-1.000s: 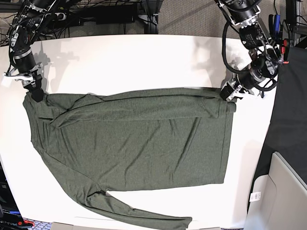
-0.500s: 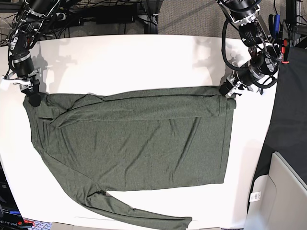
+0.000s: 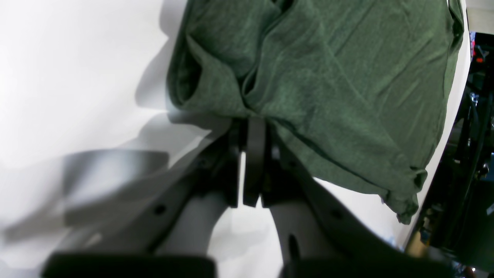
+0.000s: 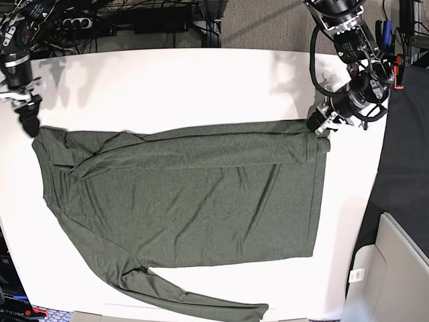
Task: Fold the T-shirt properly
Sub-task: 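Regrasp the shirt edge with the right gripper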
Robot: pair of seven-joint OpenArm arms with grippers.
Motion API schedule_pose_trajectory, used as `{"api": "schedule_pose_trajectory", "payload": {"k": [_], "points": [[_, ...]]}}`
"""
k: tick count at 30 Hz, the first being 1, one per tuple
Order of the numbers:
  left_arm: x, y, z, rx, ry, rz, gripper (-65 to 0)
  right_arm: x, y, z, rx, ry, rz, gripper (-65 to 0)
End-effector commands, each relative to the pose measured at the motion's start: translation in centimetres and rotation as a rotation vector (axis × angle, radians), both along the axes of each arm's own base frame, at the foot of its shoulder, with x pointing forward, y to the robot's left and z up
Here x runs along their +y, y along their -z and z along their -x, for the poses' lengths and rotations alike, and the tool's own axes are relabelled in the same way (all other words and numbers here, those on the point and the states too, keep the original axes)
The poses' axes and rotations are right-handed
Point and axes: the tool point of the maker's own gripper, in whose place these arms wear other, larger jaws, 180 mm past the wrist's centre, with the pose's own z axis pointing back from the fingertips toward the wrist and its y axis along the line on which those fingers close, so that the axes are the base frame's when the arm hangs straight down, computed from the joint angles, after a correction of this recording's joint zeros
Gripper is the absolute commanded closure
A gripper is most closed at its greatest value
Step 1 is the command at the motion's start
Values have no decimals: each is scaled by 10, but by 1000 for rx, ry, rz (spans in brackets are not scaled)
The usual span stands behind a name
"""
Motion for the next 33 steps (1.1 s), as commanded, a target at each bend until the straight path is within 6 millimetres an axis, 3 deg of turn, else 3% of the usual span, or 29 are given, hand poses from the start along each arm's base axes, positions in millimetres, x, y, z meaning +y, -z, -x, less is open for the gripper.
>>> {"api": "schedule_pose_trajectory", "payload": {"k": [1, 5, 15, 24, 33], "points": [[3, -11, -8, -39, 0, -6, -1, 1, -13, 3, -29, -10, 44, -238], [2, -10, -7, -37, 3, -6, -1, 2, -26, 0, -19, -2, 166, -238], [1, -4, 1, -16, 7, -2, -1, -44, -13, -18, 159, 194, 281, -238], [2, -3, 3, -11, 3, -3, -1, -37, -1, -54, 286, 140, 453, -239], [2, -3, 3, -11, 3, -3, -1, -26, 19, -53, 354, 145, 411, -240]]}}
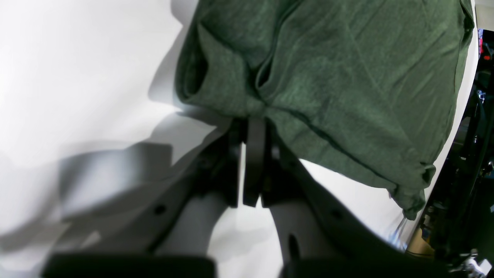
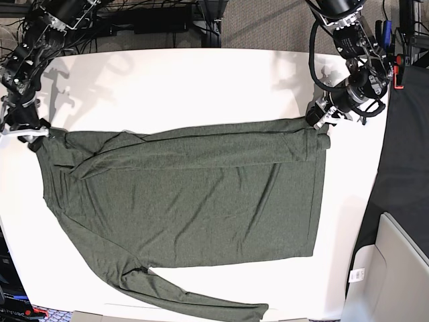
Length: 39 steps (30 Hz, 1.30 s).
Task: Fold the T-shirt properly
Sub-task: 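Regrasp the shirt edge with the right gripper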
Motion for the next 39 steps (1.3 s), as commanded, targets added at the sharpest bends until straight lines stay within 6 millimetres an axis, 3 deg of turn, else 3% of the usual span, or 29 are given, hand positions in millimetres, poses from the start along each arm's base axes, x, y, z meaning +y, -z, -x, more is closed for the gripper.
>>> {"api": "schedule_pose_trajectory", "payload": {"k": [1, 7, 15, 20, 31, 36, 39], "points": [[3, -11, -8, -38, 2, -5, -1, -7, -15, -7, -51, 18, 14, -240], [3, -11, -9, -40, 3, -8, -1, -15, 20, 5, -21, 106, -120, -240], [3, -11, -9, -40, 6, -9, -1, -22, 28, 10, -14, 143, -146, -240], [2, -11, -9, -40, 6, -7, -1, -20, 41, 3, 1, 152, -191, -240], [3, -11, -9, -39, 3, -7, -1, -10, 39, -10, -24, 143, -221, -235], [2, -11, -8, -38, 6, -6, -1, -2, 43, -11, -24, 136, -238, -69], [2, -11, -8, -39, 7, -6, -1, 1, 45, -9, 2, 122, -253, -11]]}}
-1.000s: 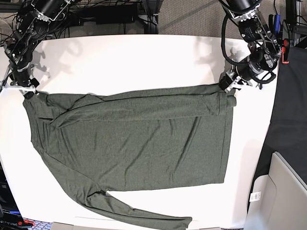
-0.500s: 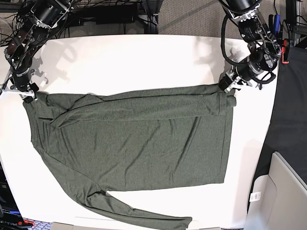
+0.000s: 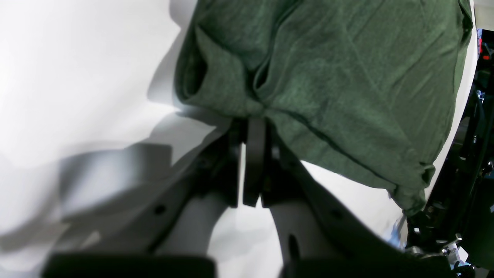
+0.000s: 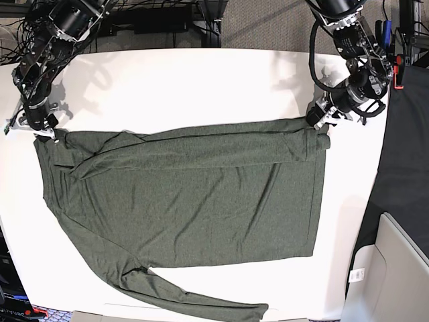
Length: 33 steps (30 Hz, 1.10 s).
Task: Fold the T-shirt properly
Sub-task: 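Regrasp the shirt edge with the right gripper, then drag the shirt toward the robot with both grippers and release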
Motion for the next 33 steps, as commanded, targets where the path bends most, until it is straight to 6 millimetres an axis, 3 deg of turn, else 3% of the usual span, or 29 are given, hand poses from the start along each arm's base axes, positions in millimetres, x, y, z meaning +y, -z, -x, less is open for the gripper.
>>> {"api": "schedule_pose_trajectory", "payload": {"k": [1, 11, 17, 22, 27, 33], "points": [[2, -10, -7, -37, 7, -5, -1, -3, -11, -5, -13, -12, 5, -5], [3, -4, 9, 2, 20, -7, -1, -8, -33, 18, -25, -26, 75, -4], [5, -21, 20, -33, 44, -73, -1, -21, -32, 52, -19, 21, 63, -4], [7, -14, 37, 4, 42, -84, -1, -32, -35, 75, -7, 38, 75, -4], [8, -4, 57, 51, 43, -85, -1, -29, -49, 84, -18, 17, 108, -4], [9, -14, 75, 51, 63, -135, -1, -27, -58, 92, -13, 0, 146, -4]]}}
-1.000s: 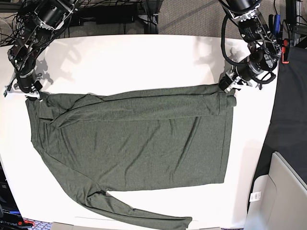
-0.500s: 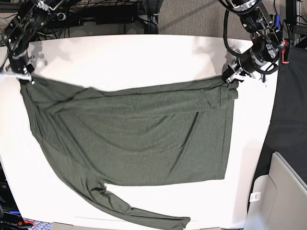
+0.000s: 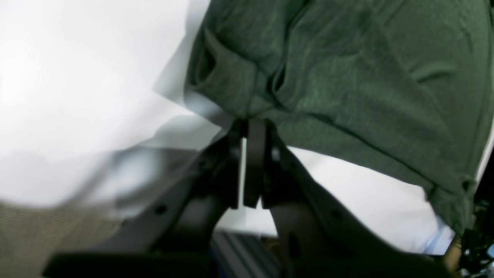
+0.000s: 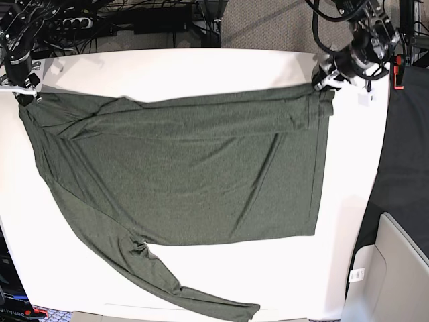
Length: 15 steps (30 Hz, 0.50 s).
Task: Fold the T-shirt properly
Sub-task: 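Drag the shirt toward the robot with both grippers and release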
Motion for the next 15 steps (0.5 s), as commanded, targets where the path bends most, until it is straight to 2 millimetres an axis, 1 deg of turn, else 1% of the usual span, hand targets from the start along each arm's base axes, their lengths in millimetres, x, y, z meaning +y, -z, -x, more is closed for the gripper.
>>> {"api": "schedule_pose_trajectory", "payload": {"k": [1, 6, 10, 13, 15], "points": [[3, -10, -4, -30, 7, -16, -1, -6, -15, -3, -34, -7, 40, -4], [4, -7, 7, -8, 10, -23, -1, -2, -11, 6, -30, -11, 11, -4], [4, -2, 19, 21, 10, -23, -1, -10, -12, 22, -24, 19, 5, -4], [12, -1, 25, 38, 17, -48, -1, -16, -12, 34, -19, 39, -1, -4], [14, -1, 28, 44, 19, -54, -1, -23, -17, 37, -9, 32, 19, -4]]}}
